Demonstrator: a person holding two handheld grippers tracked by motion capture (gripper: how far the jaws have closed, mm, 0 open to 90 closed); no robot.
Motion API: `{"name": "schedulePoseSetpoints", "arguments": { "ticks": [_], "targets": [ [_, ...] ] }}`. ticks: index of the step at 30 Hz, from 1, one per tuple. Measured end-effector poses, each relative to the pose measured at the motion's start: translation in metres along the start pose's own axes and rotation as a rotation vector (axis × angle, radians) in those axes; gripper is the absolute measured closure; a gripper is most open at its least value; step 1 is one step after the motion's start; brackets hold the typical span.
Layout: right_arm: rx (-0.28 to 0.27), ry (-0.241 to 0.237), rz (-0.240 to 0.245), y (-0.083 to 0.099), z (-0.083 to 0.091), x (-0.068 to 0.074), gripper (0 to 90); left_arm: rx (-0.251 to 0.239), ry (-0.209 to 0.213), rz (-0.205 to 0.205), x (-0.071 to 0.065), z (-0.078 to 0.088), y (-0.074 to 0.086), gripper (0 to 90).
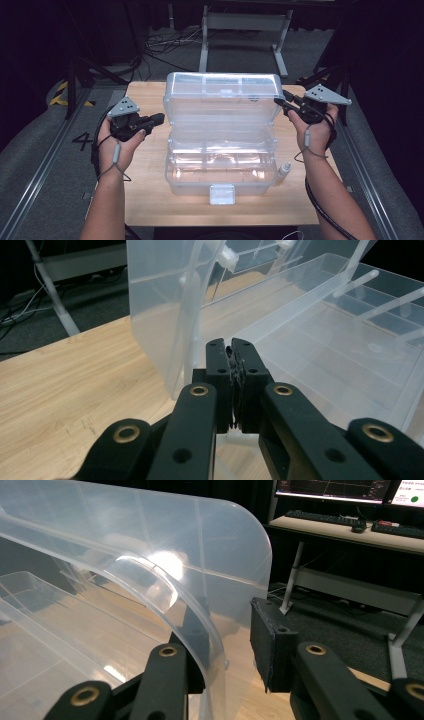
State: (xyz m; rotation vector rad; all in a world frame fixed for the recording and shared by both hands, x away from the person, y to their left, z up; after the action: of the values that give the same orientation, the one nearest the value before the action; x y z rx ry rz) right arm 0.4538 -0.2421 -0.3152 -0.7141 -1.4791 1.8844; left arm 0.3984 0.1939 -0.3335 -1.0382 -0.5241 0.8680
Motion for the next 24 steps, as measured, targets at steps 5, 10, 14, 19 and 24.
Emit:
{"name": "schedulePoseSetpoints", "arguments": {
  "ticks": [5, 10, 14, 19, 24],
  "targets": [
    [-0.008, 0.014, -0.010, -0.001, -0.003, -0.002, 70.2, 0.008, -0.010, 0.009, 0.003, 0.003, 0.004, 86.6],
    [-0.016, 0.023, -0.019, -0.001, -0.006, -0.003, 70.8, 0.011, -0.021, 0.008, 0.004, 0.007, 0.007, 86.8],
    [-0.038, 0.029, -0.021, 0.000, -0.011, -0.006, 71.5, 0.015, -0.031, 0.015, 0.006, 0.010, 0.010, 86.7],
    [-0.056, 0.034, -0.028, 0.000, -0.016, -0.011, 72.1, 0.015, -0.045, 0.026, 0.008, 0.016, 0.013, 86.5],
    [-0.058, 0.036, -0.028, 0.000, -0.020, -0.014, 72.5, 0.017, -0.053, 0.034, 0.011, 0.018, 0.015, 86.4]
  ]
}}
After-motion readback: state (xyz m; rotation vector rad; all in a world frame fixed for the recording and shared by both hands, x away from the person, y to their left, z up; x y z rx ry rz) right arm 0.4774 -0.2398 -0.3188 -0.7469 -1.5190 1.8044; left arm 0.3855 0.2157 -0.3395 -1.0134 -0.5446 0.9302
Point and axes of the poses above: each handheld gripper's, and its own axes: z roughly backward along the jaws, y roughly out of its underside, x roughly to its left, the point moved 3 cm from there along -z, roughly forward along the jaws, and after that the axes turned 8 degrees about -y, right-handed, at the moved point
